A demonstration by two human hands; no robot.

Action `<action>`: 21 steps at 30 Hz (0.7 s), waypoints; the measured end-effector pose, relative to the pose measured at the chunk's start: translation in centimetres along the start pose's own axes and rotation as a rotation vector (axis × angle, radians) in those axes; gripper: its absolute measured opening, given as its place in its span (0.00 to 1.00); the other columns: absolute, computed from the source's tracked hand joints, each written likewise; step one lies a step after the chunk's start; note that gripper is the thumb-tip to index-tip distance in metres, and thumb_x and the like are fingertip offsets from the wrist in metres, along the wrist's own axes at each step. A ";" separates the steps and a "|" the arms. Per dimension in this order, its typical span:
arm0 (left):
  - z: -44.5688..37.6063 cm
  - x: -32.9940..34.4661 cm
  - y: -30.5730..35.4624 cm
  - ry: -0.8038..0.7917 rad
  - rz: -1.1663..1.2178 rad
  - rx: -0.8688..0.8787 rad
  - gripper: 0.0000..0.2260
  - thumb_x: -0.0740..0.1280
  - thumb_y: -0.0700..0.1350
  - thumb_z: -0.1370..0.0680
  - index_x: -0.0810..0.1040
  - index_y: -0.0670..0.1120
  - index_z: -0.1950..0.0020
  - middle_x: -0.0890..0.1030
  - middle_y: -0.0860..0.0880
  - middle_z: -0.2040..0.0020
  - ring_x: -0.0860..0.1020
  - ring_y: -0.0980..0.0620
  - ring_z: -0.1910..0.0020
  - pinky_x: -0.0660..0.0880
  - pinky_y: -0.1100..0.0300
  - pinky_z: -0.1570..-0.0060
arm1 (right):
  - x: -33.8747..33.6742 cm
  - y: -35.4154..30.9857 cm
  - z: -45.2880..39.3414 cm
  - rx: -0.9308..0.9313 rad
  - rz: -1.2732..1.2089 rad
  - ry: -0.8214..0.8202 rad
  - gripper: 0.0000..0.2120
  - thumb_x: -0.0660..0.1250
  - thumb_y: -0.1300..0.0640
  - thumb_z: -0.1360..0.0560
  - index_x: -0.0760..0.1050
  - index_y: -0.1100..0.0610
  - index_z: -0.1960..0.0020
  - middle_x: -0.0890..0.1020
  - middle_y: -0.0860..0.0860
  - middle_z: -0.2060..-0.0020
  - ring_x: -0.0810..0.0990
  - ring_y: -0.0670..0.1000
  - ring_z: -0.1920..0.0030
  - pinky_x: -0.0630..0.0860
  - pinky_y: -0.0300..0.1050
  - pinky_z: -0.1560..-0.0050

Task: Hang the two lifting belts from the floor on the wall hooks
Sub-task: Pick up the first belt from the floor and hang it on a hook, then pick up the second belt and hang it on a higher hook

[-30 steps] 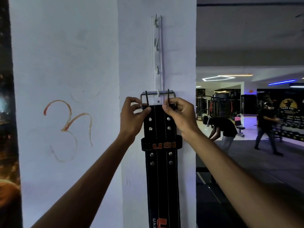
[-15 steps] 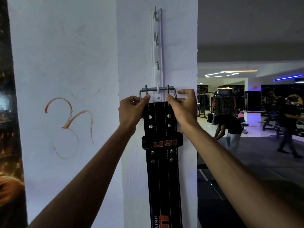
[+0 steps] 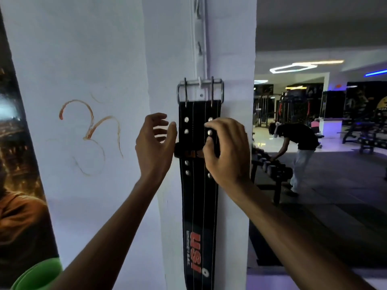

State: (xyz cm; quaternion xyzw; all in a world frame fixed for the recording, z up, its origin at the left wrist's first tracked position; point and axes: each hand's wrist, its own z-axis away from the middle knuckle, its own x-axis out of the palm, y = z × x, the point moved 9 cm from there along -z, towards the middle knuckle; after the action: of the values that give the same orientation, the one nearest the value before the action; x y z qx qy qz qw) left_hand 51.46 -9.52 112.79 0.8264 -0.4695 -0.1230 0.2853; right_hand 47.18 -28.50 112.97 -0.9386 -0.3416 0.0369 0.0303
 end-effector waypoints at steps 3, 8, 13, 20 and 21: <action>4.6 -1.9 -2.8 -0.044 -0.110 0.003 0.10 0.68 0.49 0.21 0.76 0.51 0.41 0.83 0.55 0.50 0.82 0.59 0.54 0.78 0.64 0.55 | 1.6 -1.1 5.8 -0.024 -0.055 -0.133 0.13 0.66 0.64 0.26 0.79 0.61 0.42 0.82 0.56 0.43 0.75 0.56 0.34 0.69 0.48 0.31; 16.5 -9.1 -12.6 -0.123 -0.396 -0.181 0.08 0.68 0.47 0.21 0.77 0.50 0.42 0.83 0.53 0.48 0.83 0.53 0.52 0.81 0.51 0.49 | 5.3 -4.2 20.3 -0.013 -0.149 -0.433 0.16 0.64 0.65 0.26 0.79 0.62 0.40 0.82 0.57 0.41 0.74 0.59 0.32 0.67 0.58 0.29; 31.0 -20.6 -19.8 -0.275 -0.719 -0.424 0.12 0.68 0.46 0.23 0.78 0.47 0.39 0.83 0.48 0.46 0.82 0.46 0.48 0.79 0.51 0.49 | 8.0 -9.1 37.2 0.062 -0.193 -0.882 0.20 0.65 0.64 0.27 0.76 0.61 0.36 0.80 0.57 0.39 0.72 0.60 0.30 0.65 0.56 0.27; 50.9 -39.0 -24.3 -0.483 -0.931 -0.869 0.14 0.69 0.47 0.22 0.78 0.46 0.37 0.82 0.46 0.43 0.81 0.42 0.44 0.75 0.51 0.49 | 6.9 -22.0 60.9 0.131 -0.263 -1.431 0.21 0.62 0.59 0.28 0.74 0.62 0.36 0.80 0.59 0.44 0.76 0.63 0.38 0.73 0.58 0.35; 53.8 -41.7 -24.9 -0.493 -0.932 -0.926 0.14 0.69 0.47 0.22 0.79 0.46 0.38 0.83 0.46 0.43 0.81 0.43 0.44 0.75 0.52 0.48 | 6.6 -24.2 64.4 0.138 -0.273 -1.502 0.21 0.61 0.58 0.28 0.75 0.62 0.36 0.80 0.59 0.45 0.77 0.64 0.39 0.74 0.58 0.36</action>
State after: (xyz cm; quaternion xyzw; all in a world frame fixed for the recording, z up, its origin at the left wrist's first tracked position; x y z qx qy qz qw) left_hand 21.71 16.46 52.06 0.6830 -0.0167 -0.6037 0.4108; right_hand 30.89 -3.69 50.51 -0.6068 -0.3804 0.6822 -0.1472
